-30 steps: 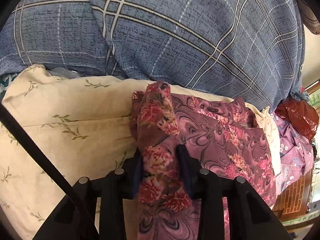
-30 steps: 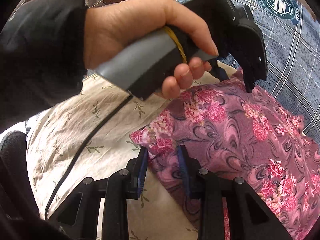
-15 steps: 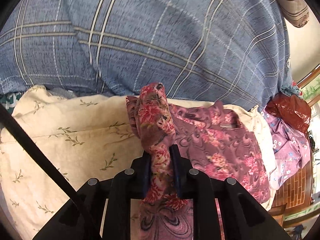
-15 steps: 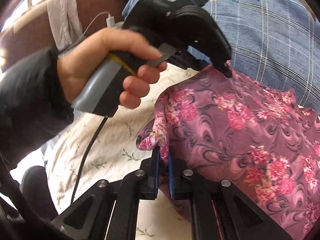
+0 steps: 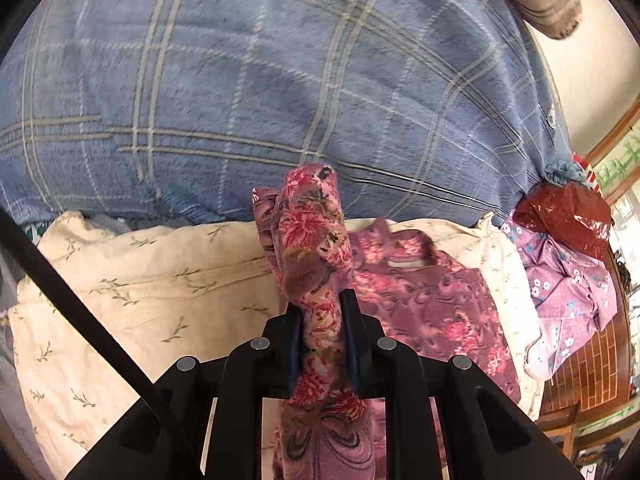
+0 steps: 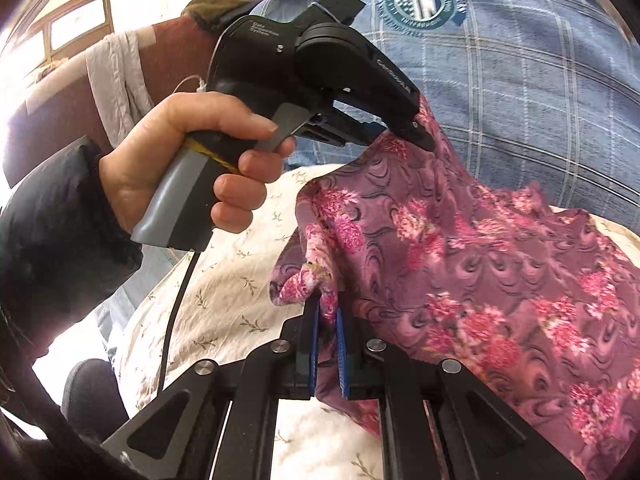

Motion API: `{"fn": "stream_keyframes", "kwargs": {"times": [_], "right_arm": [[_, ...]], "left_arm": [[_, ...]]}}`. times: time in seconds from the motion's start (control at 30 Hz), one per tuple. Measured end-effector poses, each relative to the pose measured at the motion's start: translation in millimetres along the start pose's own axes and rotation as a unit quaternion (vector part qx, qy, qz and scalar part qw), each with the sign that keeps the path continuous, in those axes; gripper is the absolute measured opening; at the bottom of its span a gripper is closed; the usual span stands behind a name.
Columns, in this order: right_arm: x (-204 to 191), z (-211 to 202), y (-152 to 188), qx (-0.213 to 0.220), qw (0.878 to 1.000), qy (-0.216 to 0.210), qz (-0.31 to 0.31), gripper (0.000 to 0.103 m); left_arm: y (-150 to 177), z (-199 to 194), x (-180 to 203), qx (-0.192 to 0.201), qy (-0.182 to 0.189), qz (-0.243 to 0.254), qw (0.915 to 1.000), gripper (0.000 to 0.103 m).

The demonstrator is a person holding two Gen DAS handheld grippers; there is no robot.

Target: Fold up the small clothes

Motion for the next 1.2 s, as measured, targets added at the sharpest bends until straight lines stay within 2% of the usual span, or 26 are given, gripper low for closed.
{"fn": "stream_keyframes", "kwargs": {"times": [0.23, 0.63, 0.73, 0.83, 0.9, 0.97, 1.07, 1.2], "right_arm": [[20, -33, 7, 0.025, 0.999, 0.015, 0.032, 0.005], [72, -95, 28, 0.071, 0.992, 0.048, 0.091, 0.003], [80, -99, 34, 0.062, 0.993, 0.033, 0.094, 0.003], [65, -97, 37, 0.051, 0.997, 0.019, 0.063, 0.009], [53, -93, 38, 0.048, 0.998, 0.006, 0.049, 0.015], [41, -89, 39, 0.047, 0.998, -0.008, 0.039, 0.033], [29, -83, 44, 0.046, 0.998, -0.026, 0.037, 0.037], [24, -74, 49, 0.045, 0.997, -0.046, 0.051, 0.042]], "left_arm": [[3, -4, 53, 0.000, -0.009, 0.036, 0.9993, 0.016], [4, 22, 130, -0.016, -0.014, 0.077, 0.9968, 0.011], [4, 28, 143, -0.020, -0.021, 0.088, 0.9957, 0.011], [3, 33, 151, -0.027, -0.019, 0.083, 0.9960, 0.010], [2, 40, 153, -0.046, -0.015, 0.077, 0.9959, 0.010], [0, 47, 157, -0.060, -0.024, 0.081, 0.9946, 0.010], [-3, 52, 166, -0.065, -0.034, 0.095, 0.9928, 0.009], [-2, 61, 178, -0.075, -0.020, 0.097, 0.9923, 0.005]]}}
Point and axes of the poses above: each gripper's, at about its wrist camera, not at the fingertips, and z roughly the way its jaws point, x to its right, y to its underside, the point moved 3 cm from there along z, roughly the way its jaws point, and after that the axes turned 4 degrees about -z, right-handed, at the moved point
